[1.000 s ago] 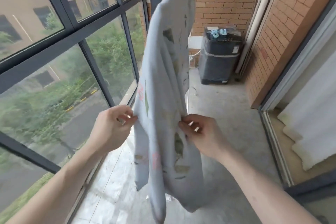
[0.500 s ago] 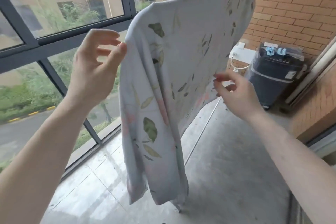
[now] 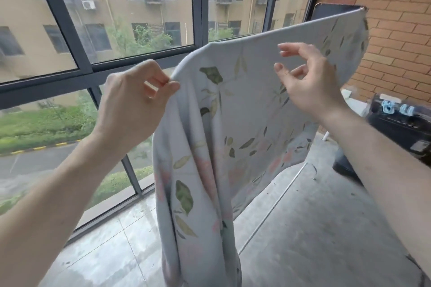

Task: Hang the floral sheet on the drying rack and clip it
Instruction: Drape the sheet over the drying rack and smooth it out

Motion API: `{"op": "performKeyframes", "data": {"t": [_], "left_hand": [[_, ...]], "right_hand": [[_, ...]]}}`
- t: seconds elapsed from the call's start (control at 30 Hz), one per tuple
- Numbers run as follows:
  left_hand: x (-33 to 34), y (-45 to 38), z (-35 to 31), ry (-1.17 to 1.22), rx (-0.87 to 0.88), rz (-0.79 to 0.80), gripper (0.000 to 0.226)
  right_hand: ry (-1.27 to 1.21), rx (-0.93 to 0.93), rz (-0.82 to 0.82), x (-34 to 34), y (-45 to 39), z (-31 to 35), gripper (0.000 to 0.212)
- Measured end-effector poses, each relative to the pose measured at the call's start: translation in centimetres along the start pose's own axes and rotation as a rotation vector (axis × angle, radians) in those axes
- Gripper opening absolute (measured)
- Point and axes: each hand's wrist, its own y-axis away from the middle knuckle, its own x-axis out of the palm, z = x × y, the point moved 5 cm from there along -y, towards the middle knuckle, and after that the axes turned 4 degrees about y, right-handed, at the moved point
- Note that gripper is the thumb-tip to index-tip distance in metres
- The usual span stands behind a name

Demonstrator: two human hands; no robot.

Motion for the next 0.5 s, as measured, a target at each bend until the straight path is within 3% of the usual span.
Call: {"op": "performKeyframes", "data": {"t": [0.23, 0.33, 0.5], "left_hand": [[0.0, -0.9, -0.2, -0.025, -0.121, -0.020, 0.012], [-0.3, -1.1, -0.8, -0.073, -0.161, -0.011, 0.012], [-0.8, -2.0, -1.5, -0.173, -0.236, -0.014, 0.012]], "right_hand": [[0.128, -0.385, 0.230, 3.2, -9.1, 4.2, 0.031], [0.175, -0.457, 0.387, 4.6, -11.9, 4.3, 0.021], [0.034, -0.553, 0.589, 5.7, -14.4, 4.6, 0.010]]}}
